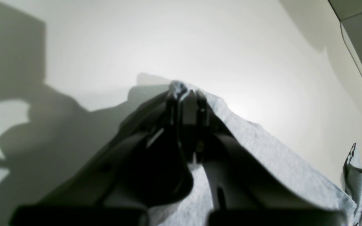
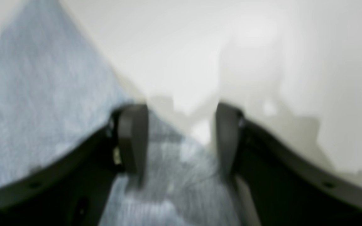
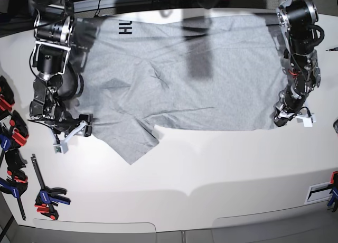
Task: Fold the T-shirt properly
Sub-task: 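Grasp the hem corner with the right gripper and the opposite hem with the left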
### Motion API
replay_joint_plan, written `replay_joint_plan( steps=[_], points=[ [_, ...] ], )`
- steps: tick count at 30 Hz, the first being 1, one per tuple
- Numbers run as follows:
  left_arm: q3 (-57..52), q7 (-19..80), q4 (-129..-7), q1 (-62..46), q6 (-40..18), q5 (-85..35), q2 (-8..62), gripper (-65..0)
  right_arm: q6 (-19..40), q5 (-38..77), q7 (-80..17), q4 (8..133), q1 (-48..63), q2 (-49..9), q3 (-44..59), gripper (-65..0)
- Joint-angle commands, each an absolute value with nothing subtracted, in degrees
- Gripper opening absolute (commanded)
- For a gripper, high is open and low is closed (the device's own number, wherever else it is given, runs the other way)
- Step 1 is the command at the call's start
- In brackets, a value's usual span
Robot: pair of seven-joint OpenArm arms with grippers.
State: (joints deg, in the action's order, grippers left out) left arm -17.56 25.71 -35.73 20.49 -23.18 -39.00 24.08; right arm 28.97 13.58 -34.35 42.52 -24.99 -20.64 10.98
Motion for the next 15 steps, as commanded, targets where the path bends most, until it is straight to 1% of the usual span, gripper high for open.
replay_joint_plan(
  steps=[1,7,10,15],
  points=[
    [-17.4,27.4,-36.0,21.1,-22.8,-38.0,24.5,-65.0,28.7,12.0,-36.9,41.1,-25.2,-20.8,10.9,-31.4],
    [-17.4,27.4,-36.0,21.1,-22.8,-38.0,24.5,-65.0,29.4,12.7,-38.7,38.3,-25.2,-20.3,10.9,-31.4],
    [-17.4,27.4,-36.0,21.1,-22.8,-38.0,24.5,-65.0,33.5,16.4,-41.1,38.3,-25.2,-20.3,10.9,-31.4],
    [-17.4,27.4,-36.0,21.1,-22.8,-38.0,24.5,-65.0,38.0,21.8,-44.7,38.3,-25.2,-20.3,10.9,-31.4]
  ],
)
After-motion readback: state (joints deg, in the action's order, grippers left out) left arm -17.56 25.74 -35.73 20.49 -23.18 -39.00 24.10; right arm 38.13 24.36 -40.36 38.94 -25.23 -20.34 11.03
